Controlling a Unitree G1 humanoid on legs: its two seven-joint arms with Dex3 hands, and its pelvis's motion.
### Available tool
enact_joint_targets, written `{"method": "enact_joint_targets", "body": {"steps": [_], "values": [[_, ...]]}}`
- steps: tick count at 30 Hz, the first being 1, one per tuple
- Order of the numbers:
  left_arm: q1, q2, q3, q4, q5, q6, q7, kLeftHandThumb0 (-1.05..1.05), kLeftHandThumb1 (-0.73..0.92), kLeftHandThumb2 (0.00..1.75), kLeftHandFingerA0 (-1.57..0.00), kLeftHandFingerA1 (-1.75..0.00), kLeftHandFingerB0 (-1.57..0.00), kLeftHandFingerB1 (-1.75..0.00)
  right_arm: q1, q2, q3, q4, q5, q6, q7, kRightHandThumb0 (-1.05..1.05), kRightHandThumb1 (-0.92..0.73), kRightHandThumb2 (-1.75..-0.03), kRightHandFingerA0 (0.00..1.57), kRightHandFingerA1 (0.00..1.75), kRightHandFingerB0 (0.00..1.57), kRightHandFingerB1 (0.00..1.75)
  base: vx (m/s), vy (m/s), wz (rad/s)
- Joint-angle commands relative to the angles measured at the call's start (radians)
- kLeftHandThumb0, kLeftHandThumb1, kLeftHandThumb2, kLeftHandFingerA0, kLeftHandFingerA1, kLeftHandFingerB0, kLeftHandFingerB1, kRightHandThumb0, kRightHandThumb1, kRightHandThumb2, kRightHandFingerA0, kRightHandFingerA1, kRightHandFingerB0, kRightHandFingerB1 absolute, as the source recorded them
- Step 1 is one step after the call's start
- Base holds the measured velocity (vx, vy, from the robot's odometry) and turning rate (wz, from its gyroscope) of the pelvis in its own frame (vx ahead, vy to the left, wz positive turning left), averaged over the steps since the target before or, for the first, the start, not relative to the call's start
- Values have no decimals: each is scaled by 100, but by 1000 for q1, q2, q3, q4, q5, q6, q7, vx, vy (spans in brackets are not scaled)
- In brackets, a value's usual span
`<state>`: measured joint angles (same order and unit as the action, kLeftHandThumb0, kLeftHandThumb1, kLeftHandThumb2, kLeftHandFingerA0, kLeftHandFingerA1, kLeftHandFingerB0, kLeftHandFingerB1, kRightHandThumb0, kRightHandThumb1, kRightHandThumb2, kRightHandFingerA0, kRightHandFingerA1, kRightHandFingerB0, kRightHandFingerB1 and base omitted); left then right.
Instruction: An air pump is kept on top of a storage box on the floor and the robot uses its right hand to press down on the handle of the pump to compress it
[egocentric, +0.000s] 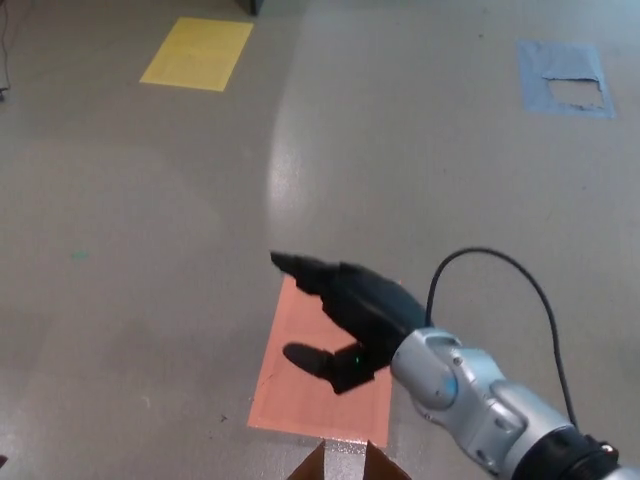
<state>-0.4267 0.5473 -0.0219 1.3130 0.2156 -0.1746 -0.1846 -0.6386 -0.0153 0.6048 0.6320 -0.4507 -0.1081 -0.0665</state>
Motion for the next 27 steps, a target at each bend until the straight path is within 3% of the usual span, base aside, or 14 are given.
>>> {"method": "enact_joint_targets", "body": {"steps": [1, 2, 3, 5, 6, 9, 10, 13, 17, 18, 27], "values": [[-39, 30, 0, 4, 7, -17, -14, -61, 61, 59, -34, -49, -38, -34, 110, -234, -419, -897, 558, -134, 252, -92, -71, -107, 9, 25, 8, 15, 0, 0, 0], [-39, 31, 0, 4, 7, -18, -14, -61, 61, 59, -34, -49, -38, -34, 112, -232, -431, -901, 557, -138, 241, -92, -71, -107, 9, 25, 8, 15, 0, 0, 0], [-39, 31, -1, 4, 8, -15, -13, -61, 61, 59, -34, -49, -38, -34, 136, -236, -513, -892, 512, -177, 150, -80, -87, -68, 13, 27, 9, 22, 0, 0, 0], [-35, 30, -2, 5, 9, -12, -11, -61, 61, 59, -35, -49, -38, -34, 175, -227, -606, -849, 479, -197, 53, -82, -82, -68, 17, 31, 11, 25, 0, 0, 0], [-27, 29, -4, 5, 11, -13, -10, -62, 61, 59, -35, -50, -38, -35, 202, -219, -633, -831, 473, -201, 24, -37, -46, -106, 0, 48, 0, 47, 0, 0, 0], [-11, 28, -10, 6, 16, -16, -11, -62, 61, 59, -34, -50, -38, -35, 280, -212, -684, -764, 436, -226, -31, -37, -47, -107, 0, 48, 0, 48, 0, 0, 0], [-12, 25, -8, 8, 14, -16, -12, -61, 61, 59, -32, -50, -37, -35, 338, -216, -707, -666, 418, -249, -59, -75, -86, -66, 16, 30, 12, 26, 0, 0, 0], [2, 17, -13, 9, 18, -23, -10, -62, 61, 59, -35, -51, -37, -36, 402, -196, -721, -384, 332, -333, -199, -65, -83, -65, 32, 35, 29, 32, 0, 0, 0], [17, 2, -20, 10, 22, -25, 3, -62, 61, 59, -35, -51, -37, -36, 408, -195, -693, -110, 229, -333, -332, -63, -80, -64, 37, 37, 32, 33, 0, 0, 0], [24, -2, -13, 11, 15, -25, 8, -62, 61, 59, -35, -50, -38, -35, 374, -186, -678, 55, 223, -326, -351, -59, -79, -64, 37, 37, 34, 34, 0, 0, 0], [30, 10, -2, 9, 5, -25, 11, -63, 61, 60, -33, -50, -38, -35, 264, -197, -654, 432, 212, -247, -280, -59, -81, -64, 37, 36, 32, 33, 0, 0, 0]]}}
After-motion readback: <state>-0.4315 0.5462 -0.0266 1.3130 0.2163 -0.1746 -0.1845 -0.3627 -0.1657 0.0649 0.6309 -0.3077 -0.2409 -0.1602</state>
